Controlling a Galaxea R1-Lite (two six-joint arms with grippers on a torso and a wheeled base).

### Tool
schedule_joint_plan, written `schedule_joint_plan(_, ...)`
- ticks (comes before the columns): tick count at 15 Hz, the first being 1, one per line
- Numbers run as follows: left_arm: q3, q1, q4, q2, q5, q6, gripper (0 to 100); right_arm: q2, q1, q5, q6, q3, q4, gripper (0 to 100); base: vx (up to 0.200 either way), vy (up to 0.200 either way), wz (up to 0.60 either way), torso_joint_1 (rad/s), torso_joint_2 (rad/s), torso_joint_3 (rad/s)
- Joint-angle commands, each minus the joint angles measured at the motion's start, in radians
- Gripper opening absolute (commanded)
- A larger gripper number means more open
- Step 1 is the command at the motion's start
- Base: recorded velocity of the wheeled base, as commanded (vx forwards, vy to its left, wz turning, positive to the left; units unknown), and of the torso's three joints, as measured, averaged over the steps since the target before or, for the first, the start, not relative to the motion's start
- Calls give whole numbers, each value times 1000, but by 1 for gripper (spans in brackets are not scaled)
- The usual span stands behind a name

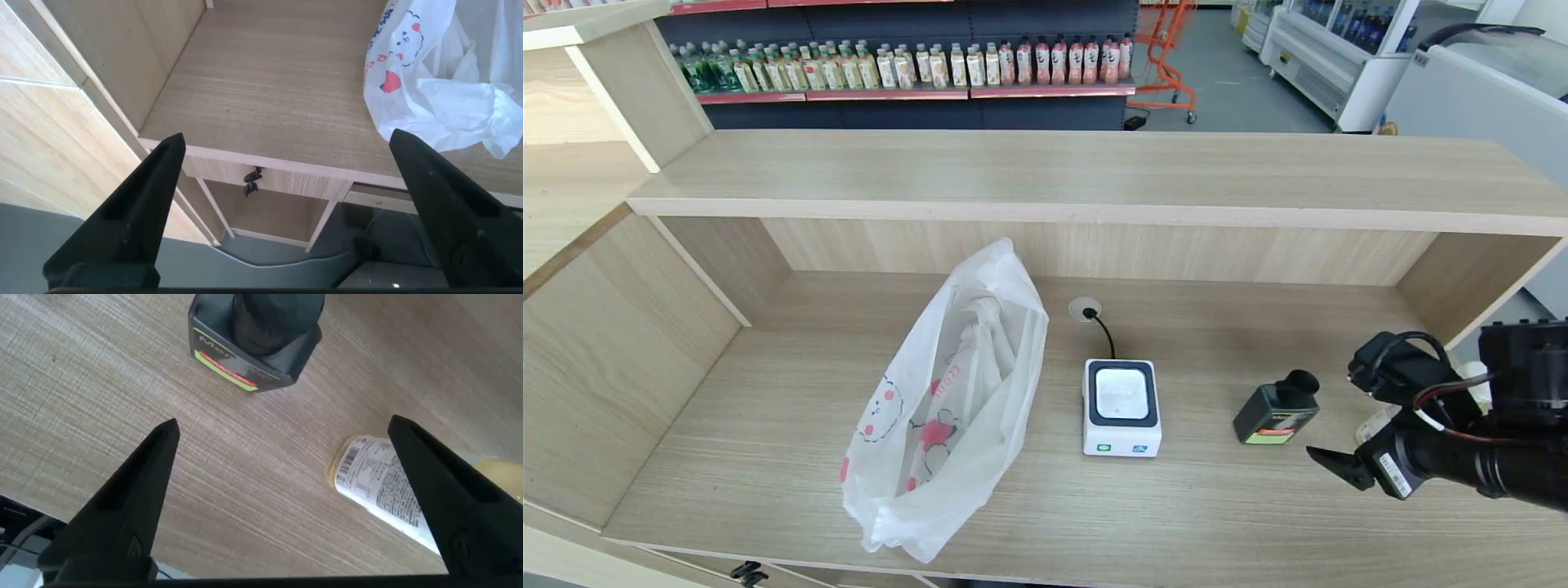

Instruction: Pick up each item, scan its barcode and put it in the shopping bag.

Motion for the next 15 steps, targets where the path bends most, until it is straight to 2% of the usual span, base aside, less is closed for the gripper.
schedule_joint_plan(1,0,0,1,2,1,-1,100,113,16,3,-4,-3,-56,100,0,0,0,0,0,0)
schedule_joint_plan(9,0,0,0,2,1,-1,100,310,49,26,4,-56,-269,100,0,0,0,0,0,0)
schedule_joint_plan(15,0,0,1,2,1,1,100,353,56,141,11,-121,-272,100,0,0,0,0,0,0)
